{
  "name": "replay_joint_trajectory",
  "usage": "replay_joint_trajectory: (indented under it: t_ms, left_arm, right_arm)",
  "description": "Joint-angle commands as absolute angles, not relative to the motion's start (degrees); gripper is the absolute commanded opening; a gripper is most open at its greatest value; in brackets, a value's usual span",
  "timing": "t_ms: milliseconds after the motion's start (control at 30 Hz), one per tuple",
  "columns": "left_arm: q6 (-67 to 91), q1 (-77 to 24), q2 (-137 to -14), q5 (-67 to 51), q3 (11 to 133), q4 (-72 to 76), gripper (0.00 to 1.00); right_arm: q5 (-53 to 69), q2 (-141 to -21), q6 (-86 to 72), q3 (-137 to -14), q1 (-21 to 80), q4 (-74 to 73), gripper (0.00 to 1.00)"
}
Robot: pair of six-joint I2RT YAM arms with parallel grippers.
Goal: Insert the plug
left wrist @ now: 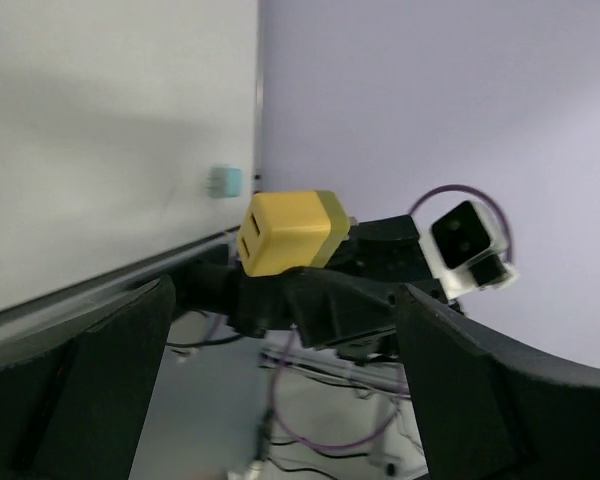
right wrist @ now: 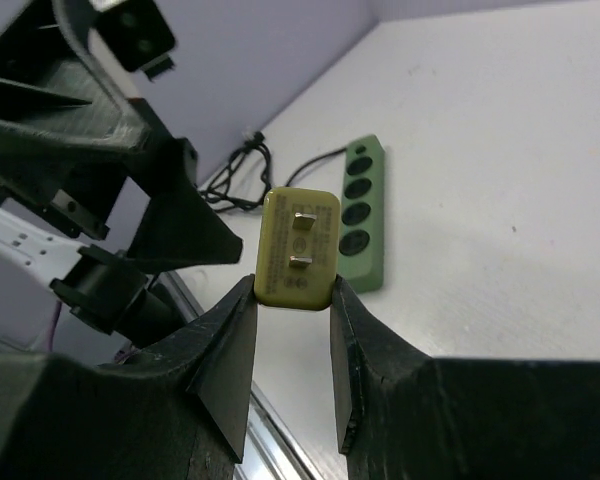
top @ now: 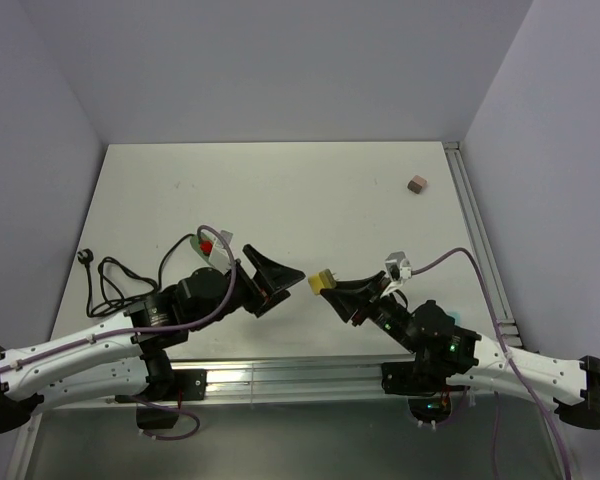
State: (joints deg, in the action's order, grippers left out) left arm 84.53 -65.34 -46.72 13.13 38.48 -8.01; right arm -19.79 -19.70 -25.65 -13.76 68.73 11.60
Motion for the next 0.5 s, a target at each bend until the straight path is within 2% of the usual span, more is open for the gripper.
replay_joint_trajectory:
  t_ms: [0,233,467]
  left_arm:
    - [95.95,-65.48,-47.10,9.76,38.76,-0.62,0.96]
    - [108.71,-65.13,-51.94,4.40,40.08,-0.53,0.92]
    - [118.99,-65.04,-52.73,4.39,35.51,10.98,0.86]
  right_arm:
    - [-16.53,-20.04,-18.90,-14.94,68.73,22.67,0.00]
    - [-14.50,-21.53,-18.19,-13.63,68.73,29.87,0.00]
    - [-14.50,-19.60,-18.63,-10.99,68.73,35.24,0.00]
